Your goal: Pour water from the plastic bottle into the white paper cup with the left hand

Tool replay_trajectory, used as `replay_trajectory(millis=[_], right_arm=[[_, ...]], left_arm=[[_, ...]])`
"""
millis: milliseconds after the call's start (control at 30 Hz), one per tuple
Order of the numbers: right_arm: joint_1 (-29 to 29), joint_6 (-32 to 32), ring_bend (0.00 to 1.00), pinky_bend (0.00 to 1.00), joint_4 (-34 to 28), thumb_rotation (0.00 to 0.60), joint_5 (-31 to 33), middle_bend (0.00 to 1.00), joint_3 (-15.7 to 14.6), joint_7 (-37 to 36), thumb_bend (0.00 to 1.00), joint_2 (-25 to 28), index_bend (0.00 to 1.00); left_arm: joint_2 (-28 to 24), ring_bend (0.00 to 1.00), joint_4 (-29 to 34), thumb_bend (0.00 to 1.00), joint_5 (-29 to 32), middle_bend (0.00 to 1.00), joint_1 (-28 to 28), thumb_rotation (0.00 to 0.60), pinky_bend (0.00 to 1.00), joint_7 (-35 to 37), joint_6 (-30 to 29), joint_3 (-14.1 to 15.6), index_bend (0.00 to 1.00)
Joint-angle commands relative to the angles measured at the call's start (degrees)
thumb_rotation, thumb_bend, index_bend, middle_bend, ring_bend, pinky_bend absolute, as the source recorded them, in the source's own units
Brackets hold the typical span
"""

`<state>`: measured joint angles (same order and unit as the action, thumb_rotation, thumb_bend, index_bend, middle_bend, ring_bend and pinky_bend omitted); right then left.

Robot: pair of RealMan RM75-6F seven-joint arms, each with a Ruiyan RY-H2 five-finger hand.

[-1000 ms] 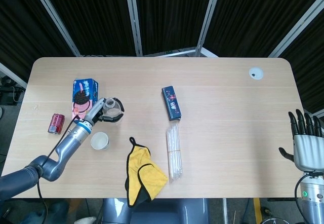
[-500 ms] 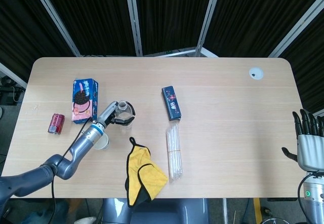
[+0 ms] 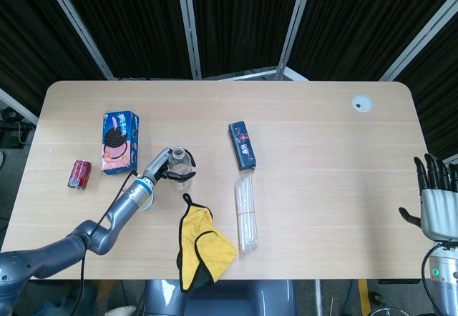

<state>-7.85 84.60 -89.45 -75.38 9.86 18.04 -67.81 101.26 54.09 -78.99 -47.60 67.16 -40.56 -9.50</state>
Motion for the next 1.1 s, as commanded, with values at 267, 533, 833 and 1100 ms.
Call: replay_trajectory(millis=[267,533,833,1100], right_arm=[[0.03,0.13,0.00,0.00,-0.10,0.600,-0.08,0.00,-0.03,-0.36,0.00,0.08,0.00],[0.26,0.72,0.00,0.00,-0.71,0.600,-0.85,0.00,-0.27,-0.87,0.00,0.41,0.00],[0.52,1.26,0.00,0.00,-1.69,0.600,-1.82,0.00,-0.67,-1.17,0.00,0.80,0.00],[0.59,1.24,0.00,0.00,-2.82,0.600,-3.01,0.00,-1.25,-1.77,0.00,1.25,0.00]], left_arm=[[-1.17,0.00,0.15,0.00,-3.50,0.11,0.39,0.600,0.06,2.56,-1.02,2.19,0.20],[-4.41,0.00,3.00,0.00,-6.16,0.00,1.95,0.600,0.00,3.43,-5.01,3.94,0.02],[-10.54,0.00,8.93,0.00,-7.12,0.00,5.26,0.600,0.00,0.25,-10.55,5.25,0.00],[-17.85,0.00,15.42,0.00,-7.73,0.00,10.71,0.600,0.00,-9.98,-18.99,6.75,0.00]])
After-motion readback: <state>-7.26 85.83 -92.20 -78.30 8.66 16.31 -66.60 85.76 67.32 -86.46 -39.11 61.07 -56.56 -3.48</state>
